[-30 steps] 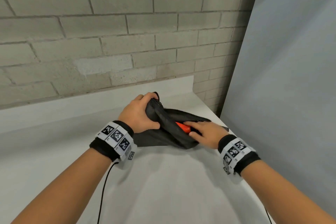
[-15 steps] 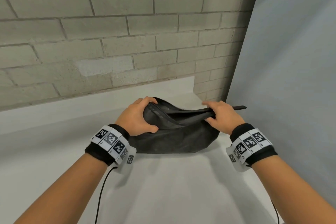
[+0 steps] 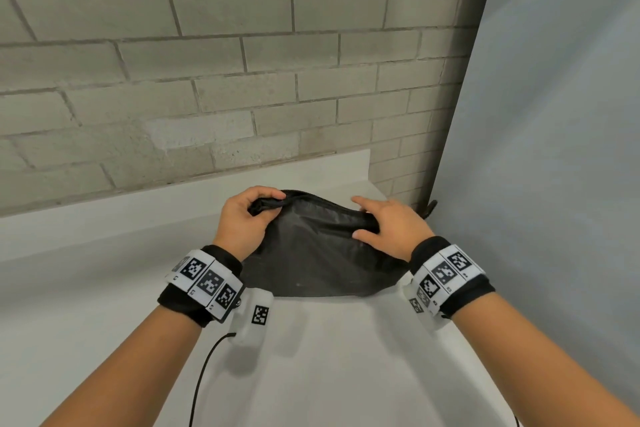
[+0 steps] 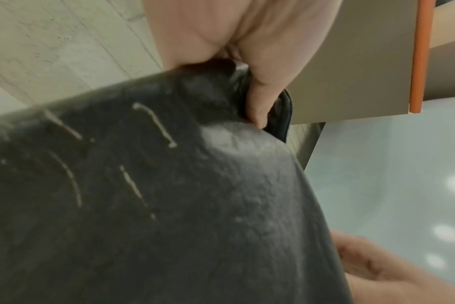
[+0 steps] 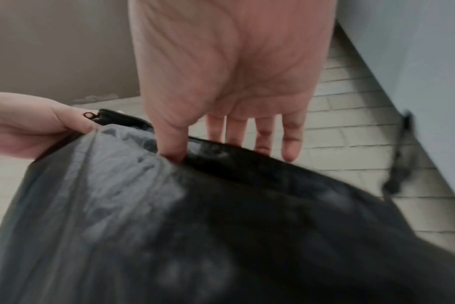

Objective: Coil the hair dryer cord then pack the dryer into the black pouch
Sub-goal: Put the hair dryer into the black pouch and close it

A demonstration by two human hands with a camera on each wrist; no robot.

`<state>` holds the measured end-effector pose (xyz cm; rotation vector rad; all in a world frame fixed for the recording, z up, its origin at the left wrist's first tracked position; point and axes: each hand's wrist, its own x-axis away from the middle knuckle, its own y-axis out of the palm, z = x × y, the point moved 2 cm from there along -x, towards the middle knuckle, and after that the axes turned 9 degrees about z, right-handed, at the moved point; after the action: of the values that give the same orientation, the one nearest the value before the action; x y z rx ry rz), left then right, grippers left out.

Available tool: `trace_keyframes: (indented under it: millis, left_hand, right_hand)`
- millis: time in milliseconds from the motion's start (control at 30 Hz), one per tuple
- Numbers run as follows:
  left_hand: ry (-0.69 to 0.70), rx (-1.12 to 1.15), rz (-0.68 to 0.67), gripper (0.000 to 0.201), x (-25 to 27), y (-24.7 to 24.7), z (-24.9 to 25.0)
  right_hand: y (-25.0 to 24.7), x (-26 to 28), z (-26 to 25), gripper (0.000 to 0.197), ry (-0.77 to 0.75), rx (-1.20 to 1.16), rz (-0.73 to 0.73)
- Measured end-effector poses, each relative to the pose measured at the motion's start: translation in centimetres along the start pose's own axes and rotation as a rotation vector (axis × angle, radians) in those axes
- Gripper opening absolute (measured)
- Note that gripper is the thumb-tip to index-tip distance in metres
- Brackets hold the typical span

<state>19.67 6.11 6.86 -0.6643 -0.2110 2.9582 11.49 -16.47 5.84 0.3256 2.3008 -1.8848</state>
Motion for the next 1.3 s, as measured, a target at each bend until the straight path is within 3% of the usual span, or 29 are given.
trace_keyframes:
  millis: [100, 200, 300, 367, 467, 600, 667, 800, 1067, 1300]
  left_hand:
    - [-0.013, 0.032, -0.016, 0.036, 0.1, 0.0, -0.1]
    - [-0.02, 0.033, -0.03, 0.04, 0.1, -0.2, 0.0]
    - [-0.025, 0.038, -0.041, 0.033, 0.0, -0.4, -0.1]
    - [-0.042, 0.023, -0.03, 0.027, -0.1, -0.8, -0.8]
    - [-0.104, 0.006, 0.002, 0.023, -0.2, -1.4, -2.1]
    - [-0.101, 0.017, 0.019, 0.023, -0.2, -1.2, -2.5]
    - [-0.067, 0.022, 0.002, 0.026, 0.0, -1.1, -2.4]
    - [0.012, -0.035, -0.128, 0.034, 0.2, -1.2, -1.9]
    - [-0.016, -0.033, -0.239, 0.034, 0.3, -1.9, -2.9]
    - [0.004, -0.036, -0.261, 0.032, 0.1, -1.8, -3.1]
  right_hand:
    - [0.1, -1.1, -2.2, 0.064, -0.108, 0.052, -0.021]
    - [0.2, -1.9, -4.0, 0.05, -0.099, -0.217, -0.079]
    - [-0.1, -2.6, -5.0, 0.017, -0.057, -0.312, 0.041]
    - [-0.5, -2.7, -5.2, 0.011, -0.061, -0.258, 0.15]
    - [-0.8, -2.7, -5.4, 0.014, -0.031, -0.196, 0.22]
    - [-1.4, -2.3, -7.4, 0.025, -0.022, -0.402, 0.373]
    - [-1.4, -2.0, -9.2, 0.029, -0.135, -0.454, 0.328]
    - [-0.4, -1.6, -11.7, 0.039, -0.308, -0.3, 0.135]
    - [0.1, -2.3, -12.5, 0.04, -0.462, 0.037, 0.086]
    - [0.5, -1.8, -13.2, 0.024, -0.418, 0.006, 0.172]
